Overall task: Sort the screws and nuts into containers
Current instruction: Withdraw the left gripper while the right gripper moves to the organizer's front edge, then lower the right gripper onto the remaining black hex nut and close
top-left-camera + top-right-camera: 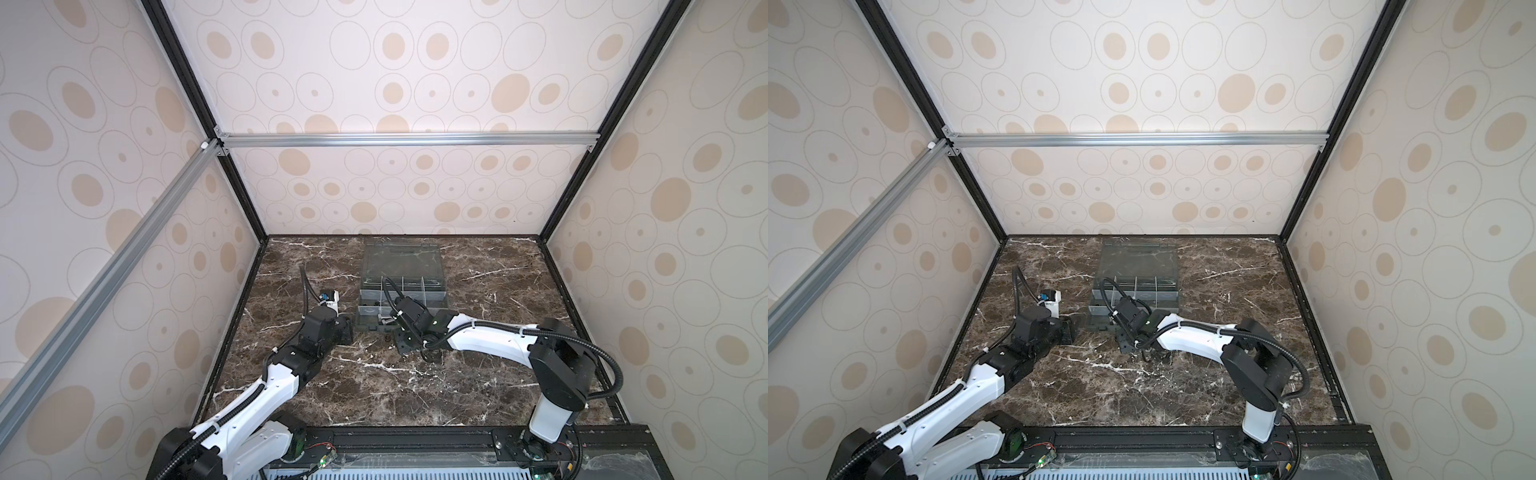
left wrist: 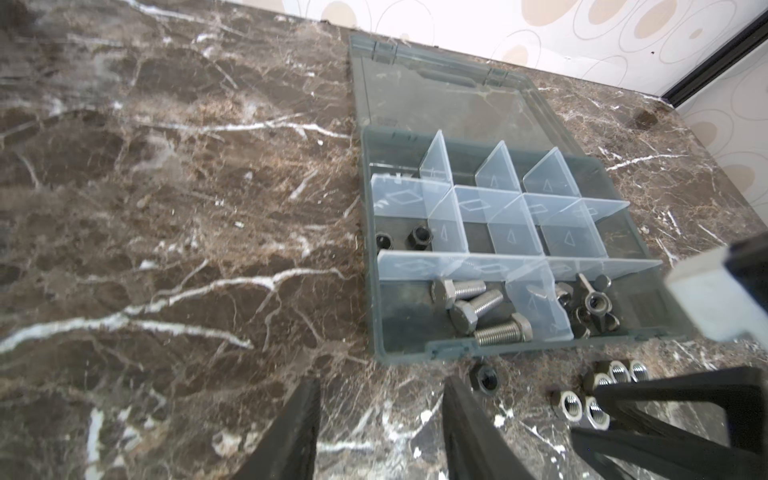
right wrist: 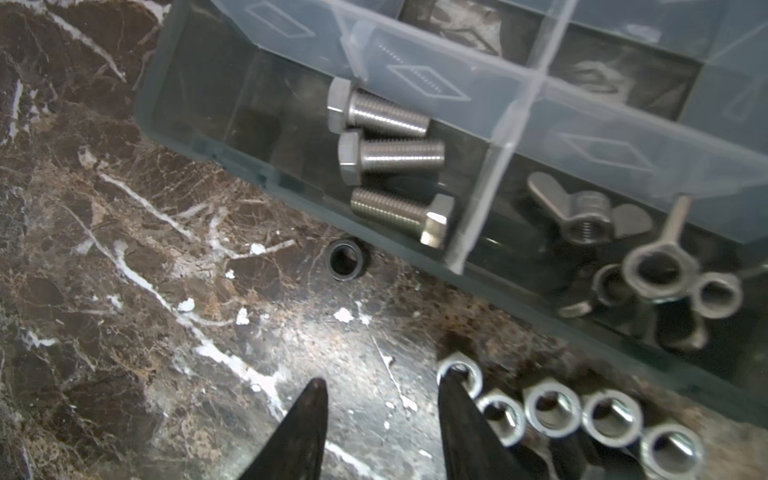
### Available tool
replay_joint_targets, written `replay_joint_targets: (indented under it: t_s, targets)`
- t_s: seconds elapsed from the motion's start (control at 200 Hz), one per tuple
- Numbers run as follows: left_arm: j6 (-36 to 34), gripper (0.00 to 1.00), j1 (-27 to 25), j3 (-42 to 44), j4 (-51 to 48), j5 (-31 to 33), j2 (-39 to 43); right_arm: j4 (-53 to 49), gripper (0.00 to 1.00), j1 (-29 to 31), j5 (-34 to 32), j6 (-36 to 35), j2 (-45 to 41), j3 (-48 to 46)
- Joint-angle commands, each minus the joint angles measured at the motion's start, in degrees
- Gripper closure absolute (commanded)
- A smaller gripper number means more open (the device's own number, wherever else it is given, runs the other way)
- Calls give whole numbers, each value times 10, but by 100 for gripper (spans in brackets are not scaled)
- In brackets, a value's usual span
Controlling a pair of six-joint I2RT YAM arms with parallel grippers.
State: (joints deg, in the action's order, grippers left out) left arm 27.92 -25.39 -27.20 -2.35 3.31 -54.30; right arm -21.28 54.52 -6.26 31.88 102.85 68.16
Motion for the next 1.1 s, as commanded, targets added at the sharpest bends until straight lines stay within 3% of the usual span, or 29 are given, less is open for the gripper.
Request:
replay_joint_targets:
  t_s: [0.0, 0.475, 0.935, 1.095]
  targets:
    - [25, 52, 6, 10, -18, 4, 27, -1, 52, 15, -21, 10, 24, 22]
    - [63, 52, 6, 60, -21, -7, 78, -10, 51, 36, -104, 82, 97, 73]
    - [72, 51, 6, 81, -24, -12, 111, -23, 52, 44, -123, 97, 153, 122]
    - [72, 51, 6, 85, -22, -15, 111, -23, 57, 44, -128, 104, 164, 127]
